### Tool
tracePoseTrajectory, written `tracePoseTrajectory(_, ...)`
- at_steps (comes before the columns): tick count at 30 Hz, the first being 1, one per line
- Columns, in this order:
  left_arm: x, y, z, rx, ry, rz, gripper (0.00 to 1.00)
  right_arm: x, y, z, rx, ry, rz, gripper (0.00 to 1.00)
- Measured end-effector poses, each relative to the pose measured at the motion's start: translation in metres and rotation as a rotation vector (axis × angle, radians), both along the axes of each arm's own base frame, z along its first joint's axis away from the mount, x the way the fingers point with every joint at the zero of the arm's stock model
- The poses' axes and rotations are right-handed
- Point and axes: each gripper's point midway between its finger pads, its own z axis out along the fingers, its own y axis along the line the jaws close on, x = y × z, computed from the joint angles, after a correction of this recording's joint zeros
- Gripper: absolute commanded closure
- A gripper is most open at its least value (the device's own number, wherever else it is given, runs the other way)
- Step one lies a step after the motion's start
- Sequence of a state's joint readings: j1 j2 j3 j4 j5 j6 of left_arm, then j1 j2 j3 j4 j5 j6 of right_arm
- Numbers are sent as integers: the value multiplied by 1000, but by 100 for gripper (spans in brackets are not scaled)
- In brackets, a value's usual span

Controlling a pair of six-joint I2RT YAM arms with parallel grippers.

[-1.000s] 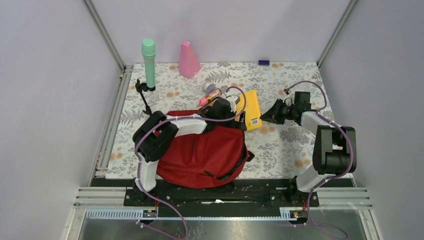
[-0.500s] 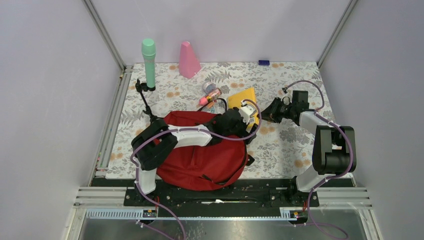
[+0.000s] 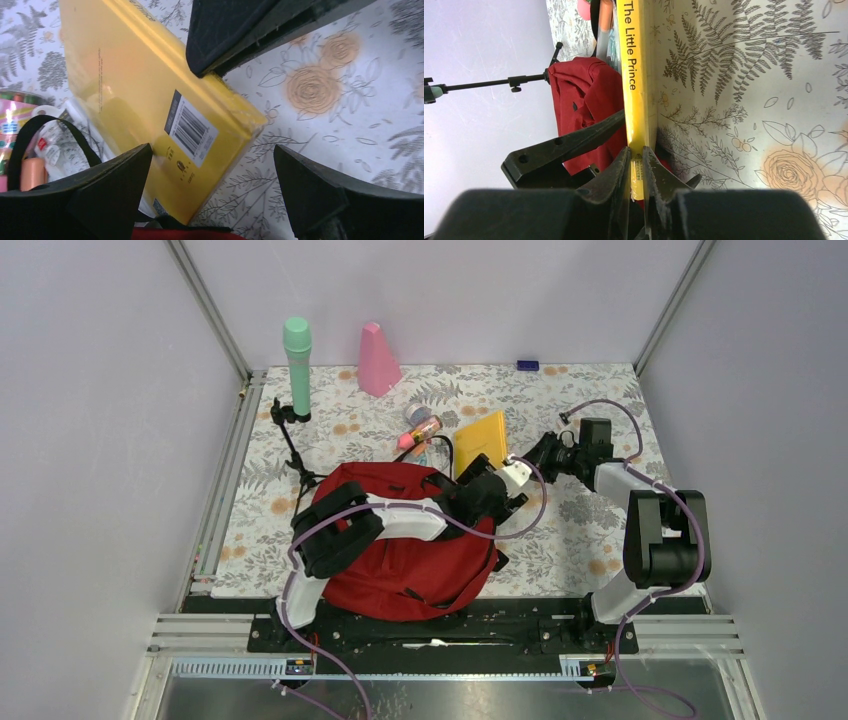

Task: Pack the student bag
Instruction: Pick up the book from the center of the board.

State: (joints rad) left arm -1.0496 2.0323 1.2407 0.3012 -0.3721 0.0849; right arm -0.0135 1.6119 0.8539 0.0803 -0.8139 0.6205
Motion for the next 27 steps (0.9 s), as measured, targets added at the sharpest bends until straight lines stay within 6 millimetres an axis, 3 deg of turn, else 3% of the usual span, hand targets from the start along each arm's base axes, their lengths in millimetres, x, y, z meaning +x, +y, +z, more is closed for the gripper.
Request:
tracePoseTrajectory(4, 8, 7, -6, 68, -53, 33, 15, -1, 8, 1, 11, 3, 14, 100)
tracePoseTrajectory(14, 25, 23, 4, 180, -215, 147, 81, -2, 15, 5, 39, 5, 27, 100)
tracePoseTrajectory(20, 34, 28, 26, 155, -291, 235, 100, -1, 16, 6, 46, 19, 15, 90)
tracePoseTrajectory(23, 32, 27, 27, 155, -294, 237, 100, 0, 14, 9, 41, 19, -4, 85)
tracePoseTrajectory(27, 29, 26, 33, 136, -285, 239, 100, 3, 6, 23, 13, -6, -65, 63)
